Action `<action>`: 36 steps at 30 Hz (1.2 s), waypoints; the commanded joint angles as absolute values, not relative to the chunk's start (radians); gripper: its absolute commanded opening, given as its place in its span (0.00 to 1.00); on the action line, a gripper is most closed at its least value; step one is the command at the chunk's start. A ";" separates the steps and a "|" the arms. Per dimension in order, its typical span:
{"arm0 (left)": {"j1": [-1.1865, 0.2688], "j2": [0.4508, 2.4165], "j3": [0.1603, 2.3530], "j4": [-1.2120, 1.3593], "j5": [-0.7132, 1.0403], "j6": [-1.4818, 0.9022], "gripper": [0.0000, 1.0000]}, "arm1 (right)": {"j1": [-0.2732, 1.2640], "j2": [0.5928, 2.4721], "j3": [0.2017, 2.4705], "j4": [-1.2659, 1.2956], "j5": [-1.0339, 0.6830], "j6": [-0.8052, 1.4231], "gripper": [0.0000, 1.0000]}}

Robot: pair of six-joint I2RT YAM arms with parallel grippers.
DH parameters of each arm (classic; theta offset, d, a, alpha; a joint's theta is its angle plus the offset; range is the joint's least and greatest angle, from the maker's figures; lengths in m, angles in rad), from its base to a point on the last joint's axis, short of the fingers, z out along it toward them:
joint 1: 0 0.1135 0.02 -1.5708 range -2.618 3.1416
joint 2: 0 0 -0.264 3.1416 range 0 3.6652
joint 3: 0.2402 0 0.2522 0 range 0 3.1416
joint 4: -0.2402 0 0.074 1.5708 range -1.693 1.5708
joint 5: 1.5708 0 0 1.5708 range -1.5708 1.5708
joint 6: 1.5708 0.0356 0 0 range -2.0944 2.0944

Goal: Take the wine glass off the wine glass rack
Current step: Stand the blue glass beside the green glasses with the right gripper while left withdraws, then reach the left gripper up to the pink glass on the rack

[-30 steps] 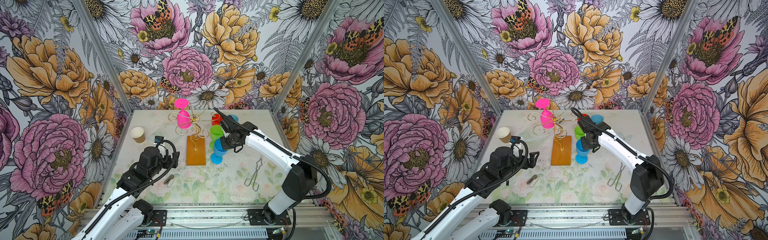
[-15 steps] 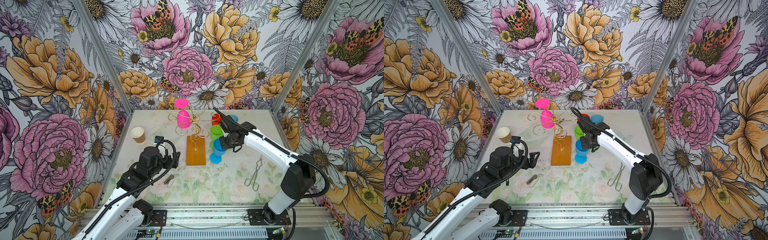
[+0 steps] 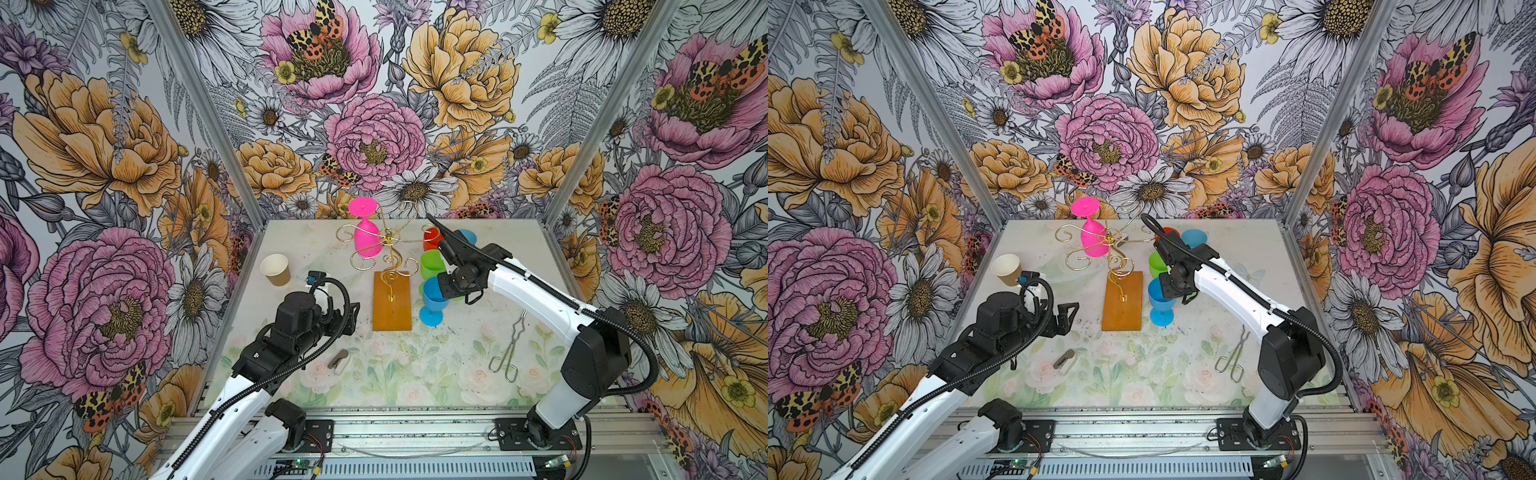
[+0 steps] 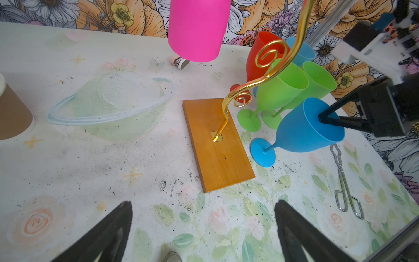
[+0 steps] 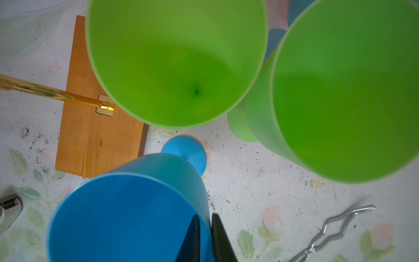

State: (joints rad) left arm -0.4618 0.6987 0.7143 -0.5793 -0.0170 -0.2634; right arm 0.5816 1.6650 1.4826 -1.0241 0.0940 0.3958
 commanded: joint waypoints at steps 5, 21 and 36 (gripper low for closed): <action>-0.442 0.685 0.721 -0.554 0.028 -0.275 0.99 | 0.585 1.669 1.490 -0.987 0.046 0.404 0.13; -0.429 0.683 0.718 -0.552 0.031 -0.277 0.99 | 0.583 1.656 1.472 -0.969 0.017 0.407 0.19; -0.100 0.693 0.818 -0.565 0.347 -0.396 0.99 | 0.482 1.485 1.471 -0.965 -0.058 0.383 0.56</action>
